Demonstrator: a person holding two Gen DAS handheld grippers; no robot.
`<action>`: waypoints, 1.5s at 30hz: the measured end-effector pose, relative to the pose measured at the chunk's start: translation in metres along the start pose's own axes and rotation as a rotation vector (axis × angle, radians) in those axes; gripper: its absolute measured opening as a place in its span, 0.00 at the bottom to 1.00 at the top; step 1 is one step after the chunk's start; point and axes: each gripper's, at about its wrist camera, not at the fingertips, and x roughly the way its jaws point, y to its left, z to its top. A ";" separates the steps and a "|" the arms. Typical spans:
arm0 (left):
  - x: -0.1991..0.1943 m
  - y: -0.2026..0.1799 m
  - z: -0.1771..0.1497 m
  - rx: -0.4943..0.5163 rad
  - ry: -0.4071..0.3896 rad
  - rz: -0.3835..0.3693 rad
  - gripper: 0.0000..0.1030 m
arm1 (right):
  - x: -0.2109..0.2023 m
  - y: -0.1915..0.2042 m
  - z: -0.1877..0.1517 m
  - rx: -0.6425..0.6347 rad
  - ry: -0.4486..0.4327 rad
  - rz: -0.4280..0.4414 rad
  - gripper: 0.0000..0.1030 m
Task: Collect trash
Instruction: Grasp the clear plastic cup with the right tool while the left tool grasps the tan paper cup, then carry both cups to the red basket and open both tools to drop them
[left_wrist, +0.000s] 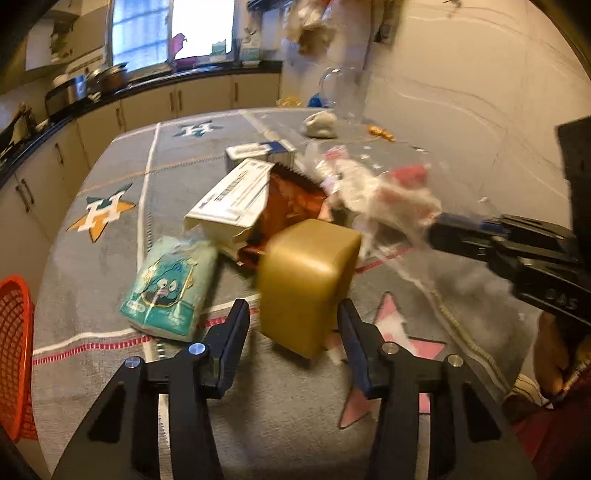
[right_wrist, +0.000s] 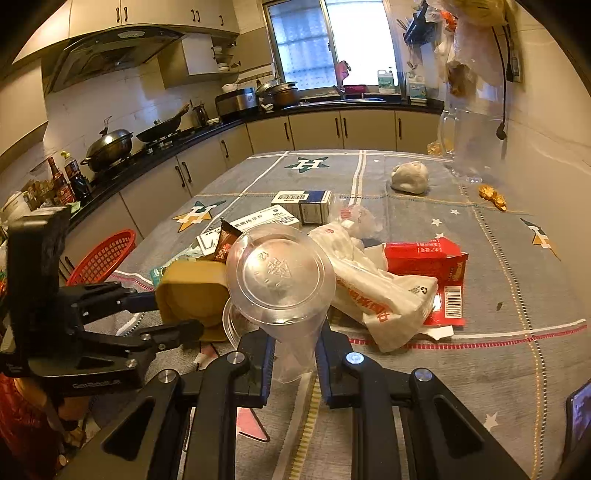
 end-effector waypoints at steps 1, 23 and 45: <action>0.001 0.003 0.001 -0.019 0.007 0.004 0.47 | -0.001 0.000 0.000 0.000 -0.001 0.001 0.21; -0.024 0.018 -0.003 -0.166 -0.072 0.006 0.22 | -0.005 0.006 0.002 -0.022 -0.014 0.015 0.21; -0.098 0.072 -0.013 -0.287 -0.221 0.127 0.22 | 0.002 0.073 0.034 -0.123 -0.006 0.162 0.21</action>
